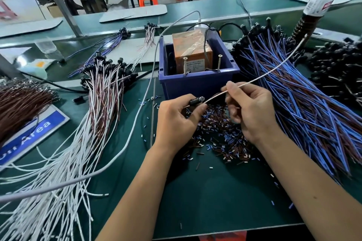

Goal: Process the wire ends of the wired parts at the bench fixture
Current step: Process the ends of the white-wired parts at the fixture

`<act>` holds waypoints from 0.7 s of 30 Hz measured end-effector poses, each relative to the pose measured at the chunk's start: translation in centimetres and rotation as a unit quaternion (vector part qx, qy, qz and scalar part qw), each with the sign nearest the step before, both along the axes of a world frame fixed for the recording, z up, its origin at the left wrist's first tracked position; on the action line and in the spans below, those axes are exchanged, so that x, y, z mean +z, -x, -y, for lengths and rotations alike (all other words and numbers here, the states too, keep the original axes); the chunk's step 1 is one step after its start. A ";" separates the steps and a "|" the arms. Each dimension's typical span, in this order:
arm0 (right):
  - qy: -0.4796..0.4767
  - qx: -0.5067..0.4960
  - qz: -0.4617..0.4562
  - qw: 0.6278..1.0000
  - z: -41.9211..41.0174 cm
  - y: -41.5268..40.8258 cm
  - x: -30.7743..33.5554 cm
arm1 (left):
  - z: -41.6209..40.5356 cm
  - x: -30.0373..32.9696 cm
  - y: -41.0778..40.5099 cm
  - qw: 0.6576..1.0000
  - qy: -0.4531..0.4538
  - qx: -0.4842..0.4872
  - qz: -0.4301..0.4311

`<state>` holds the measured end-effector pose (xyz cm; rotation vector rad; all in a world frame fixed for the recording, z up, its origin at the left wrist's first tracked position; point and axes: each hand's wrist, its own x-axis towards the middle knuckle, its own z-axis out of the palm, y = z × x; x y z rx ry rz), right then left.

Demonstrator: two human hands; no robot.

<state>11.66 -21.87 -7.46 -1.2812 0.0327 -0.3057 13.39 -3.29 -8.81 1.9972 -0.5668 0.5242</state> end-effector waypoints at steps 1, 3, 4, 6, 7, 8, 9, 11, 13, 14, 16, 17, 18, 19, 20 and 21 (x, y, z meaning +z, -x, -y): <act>0.018 -0.001 -0.002 1.000 -0.2 0.0 -0.1 | 0.0 0.0 0.0 1.000 0.004 0.003 0.004; 0.042 -0.017 -0.011 0.999 -0.5 -0.1 -0.2 | 0.1 -0.1 0.0 1.000 0.008 -0.001 0.009; 0.040 -0.022 -0.020 0.999 -0.5 -0.2 -0.3 | 0.1 -0.1 0.0 1.000 0.010 -0.003 0.012; 0.020 -0.019 -0.042 0.999 -0.5 -0.3 -0.3 | 0.1 -0.2 0.0 1.000 0.013 0.003 0.020; 0.009 -0.013 -0.055 0.998 -0.4 -0.3 -0.3 | 0.2 -0.2 0.0 1.000 0.013 0.009 0.024; 0.000 -0.006 -0.067 0.998 -0.4 -0.3 -0.3 | 0.2 -0.2 -0.1 0.999 0.013 0.014 0.026; -0.008 0.002 -0.077 0.997 -0.3 -0.3 -0.3 | 0.2 -0.2 -0.1 0.999 0.012 0.016 0.028; -0.023 0.017 -0.080 0.996 -0.2 -0.3 -0.1 | 0.2 -0.2 0.0 0.999 0.018 0.013 0.025; -0.028 0.032 -0.069 0.997 -0.2 -0.3 0.0 | 0.3 0.1 0.1 1.000 0.023 0.004 0.019; -0.026 0.039 -0.063 0.997 -0.2 -0.3 0.0 | 0.3 0.2 0.1 1.000 0.023 0.000 0.017; -0.022 0.050 -0.056 0.997 -0.3 -0.2 0.0 | 0.4 0.3 0.2 1.000 0.020 -0.004 0.017; -0.021 0.054 -0.054 0.997 -0.4 -0.1 0.0 | 0.4 0.2 0.1 1.000 0.016 -0.004 0.018; -0.020 0.057 -0.052 0.997 -0.4 -0.1 0.0 | 0.4 0.2 0.1 1.000 0.011 -0.005 0.017; -0.019 0.060 -0.048 0.997 -0.4 -0.1 0.0 | 0.4 0.1 0.1 1.000 0.006 -0.005 0.015; -0.018 0.065 -0.043 0.997 -0.4 -0.1 0.0 | 0.4 0.0 0.1 1.000 0.001 -0.005 0.011; -0.016 0.070 -0.037 0.997 -0.3 0.0 0.1 | 0.4 0.0 0.0 1.000 -0.003 -0.005 0.009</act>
